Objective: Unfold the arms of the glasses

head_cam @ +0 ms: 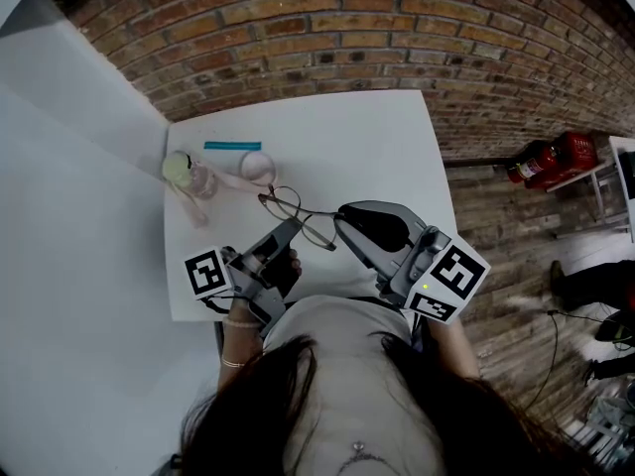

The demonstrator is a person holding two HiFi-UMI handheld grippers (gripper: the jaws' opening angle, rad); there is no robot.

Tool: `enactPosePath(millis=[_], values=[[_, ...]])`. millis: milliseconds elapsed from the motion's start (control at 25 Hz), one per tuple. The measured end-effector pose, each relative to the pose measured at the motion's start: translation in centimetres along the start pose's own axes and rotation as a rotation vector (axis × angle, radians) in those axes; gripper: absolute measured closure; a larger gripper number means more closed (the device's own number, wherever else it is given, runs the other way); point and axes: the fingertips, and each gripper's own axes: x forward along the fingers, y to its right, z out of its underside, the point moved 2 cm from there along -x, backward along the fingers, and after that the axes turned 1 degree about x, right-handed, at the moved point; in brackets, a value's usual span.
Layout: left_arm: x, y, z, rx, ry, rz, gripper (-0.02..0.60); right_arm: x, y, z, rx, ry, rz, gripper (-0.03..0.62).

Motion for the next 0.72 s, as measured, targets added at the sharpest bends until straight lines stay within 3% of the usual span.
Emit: enactPosePath(millis=[720], values=[[0.8,-1.1,1.8,0.030,-0.114,-0.060,0.560,-0.6,0.8,-1.6,0.003,0.040,0.021,0.548]])
